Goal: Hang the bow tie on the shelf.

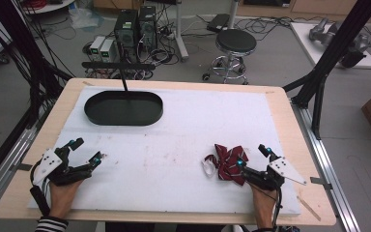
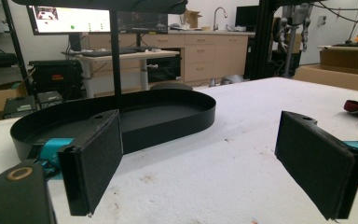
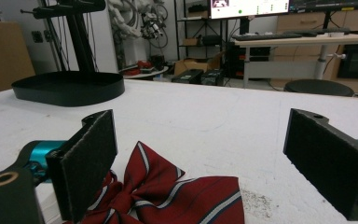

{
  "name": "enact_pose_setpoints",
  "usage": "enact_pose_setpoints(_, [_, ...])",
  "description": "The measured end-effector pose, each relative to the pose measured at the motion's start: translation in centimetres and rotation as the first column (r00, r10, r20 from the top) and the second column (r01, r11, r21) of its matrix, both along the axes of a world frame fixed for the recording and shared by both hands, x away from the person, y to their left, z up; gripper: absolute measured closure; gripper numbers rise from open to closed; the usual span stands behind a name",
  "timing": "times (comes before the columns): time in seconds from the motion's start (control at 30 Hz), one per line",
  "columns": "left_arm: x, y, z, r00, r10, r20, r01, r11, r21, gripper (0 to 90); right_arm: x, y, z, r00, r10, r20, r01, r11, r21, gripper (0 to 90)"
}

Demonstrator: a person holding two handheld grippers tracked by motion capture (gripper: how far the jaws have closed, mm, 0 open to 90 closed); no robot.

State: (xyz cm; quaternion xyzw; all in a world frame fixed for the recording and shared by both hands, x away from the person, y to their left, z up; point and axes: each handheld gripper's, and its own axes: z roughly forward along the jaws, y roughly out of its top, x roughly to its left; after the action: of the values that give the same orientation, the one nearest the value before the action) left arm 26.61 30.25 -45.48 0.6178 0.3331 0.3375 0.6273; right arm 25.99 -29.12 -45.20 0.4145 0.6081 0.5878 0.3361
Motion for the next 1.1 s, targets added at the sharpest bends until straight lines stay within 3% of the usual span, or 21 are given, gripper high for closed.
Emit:
enact_pose_setpoints(0.13, [0.0, 0.0, 0.0, 1.0, -0.002, -0.001, 0.002, 1.0, 0.009, 15.4, 0.1, 0.1, 0.4, 0.9996, 0.02, -0.022, -0.02, 0.9998, -0.008, 8.7])
enact_pose_setpoints(0.23, [0.0, 0.0, 0.0, 1.0, -0.002, -0.001, 0.002, 1.0, 0.008, 15.4, 0.0, 0.3, 0.9, 0.9994, 0.033, -0.013, -0.034, 0.9991, -0.027, 8.6])
enact_pose_setpoints(0.37, [0.0, 0.0, 0.0, 1.0, -0.002, -0.002, 0.002, 1.0, 0.009, 15.4, -0.2, 0.9, 2.6, 0.9964, 0.081, -0.026, -0.082, 0.9944, -0.066, 8.6])
enact_pose_setpoints(0.47, [0.0, -0.1, 0.0, 1.0, -0.002, 0.0, 0.002, 1.0, 0.008, 15.4, -0.1, 1.7, 4.5, 0.9892, 0.133, -0.062, -0.139, 0.9852, -0.1, 8.7])
enact_pose_setpoints(0.63, [0.0, -0.1, 0.0, 1.0, -0.004, -0.001, 0.004, 0.9999, 0.012, 15.4, 0.1, 2.8, 6.3, 0.977, 0.184, -0.107, -0.198, 0.971, -0.135, 8.7])
enact_pose_setpoints(0.7, [0.0, -0.1, 0.0, 1.0, -0.004, 0.0, 0.004, 0.9999, 0.014, 15.4, 0.4, 3.4, 7.2, 0.9649, 0.217, -0.147, -0.239, 0.9591, -0.152, 8.7])
enact_pose_setpoints(0.73, [0.0, -0.1, 0.0, 1.0, -0.005, 0.0, 0.005, 0.9999, 0.014, 15.4, 0.7, 4.1, 7.9, 0.9542, 0.231, -0.19, -0.264, 0.949, -0.173, 8.7])
enact_pose_setpoints(0.77, [0.0, -0.1, 0.0, 1.0, -0.006, -0.002, 0.006, 0.9999, 0.014, 15.4, 0.7, 4.1, 7.9, 0.9542, 0.231, -0.19, -0.264, 0.949, -0.173, 8.7])
enact_pose_setpoints(0.8, [0.1, -0.1, 0.0, 1.0, -0.006, -0.003, 0.006, 0.9999, 0.013, 15.4, 0.9, 4.9, 8.6, 0.9414, 0.242, -0.235, -0.29, 0.9354, -0.201, 8.8])
enact_pose_setpoints(0.83, [0.1, -0.1, 0.0, 1.0, -0.006, -0.003, 0.006, 0.9999, 0.013, 15.4, 0.9, 4.9, 8.6, 0.9414, 0.242, -0.235, -0.29, 0.9354, -0.201, 8.8])
enact_pose_setpoints(0.87, [0.1, -0.1, 0.0, 1.0, -0.006, -0.004, 0.006, 0.9999, 0.013, 15.4, 1.1, 5.8, 9.2, 0.9329, 0.237, -0.271, -0.305, 0.9208, -0.244, 8.7])
enact_pose_setpoints(0.97, [0.0, -0.1, 0.0, 1.0, -0.006, 0.0, 0.006, 0.9998, 0.017, 15.4, 1.1, 6.9, 9.8, 0.919, 0.262, -0.295, -0.341, 0.9026, -0.262, 8.8])
enact_pose_setpoints(1.0, [0.0, -0.1, 0.0, 1.0, -0.006, 0.0, 0.006, 0.9998, 0.017, 15.4, 1.1, 7.2, 9.9, 0.9107, 0.273, -0.31, -0.356, 0.8998, -0.253, 8.8])
enact_pose_setpoints(1.03, [0.0, -0.1, 0.0, 1.0, -0.006, 0.001, 0.006, 0.9999, 0.016, 15.4, 1.1, 7.2, 9.9, 0.9107, 0.273, -0.31, -0.356, 0.8998, -0.253, 8.8])
enact_pose_setpoints(1.07, [0.0, -0.1, 0.0, 1.0, -0.006, 0.002, 0.006, 0.9999, 0.015, 15.4, 1.2, 7.7, 10.0, 0.895, 0.286, -0.342, -0.378, 0.8944, -0.24, 13.0])
enact_pose_setpoints(1.1, [0.0, -0.1, 0.0, 1.0, -0.006, 0.003, 0.006, 0.9999, 0.014, 15.4, 1.2, 7.7, 10.0, 0.895, 0.286, -0.342, -0.378, 0.8944, -0.24, 13.0])
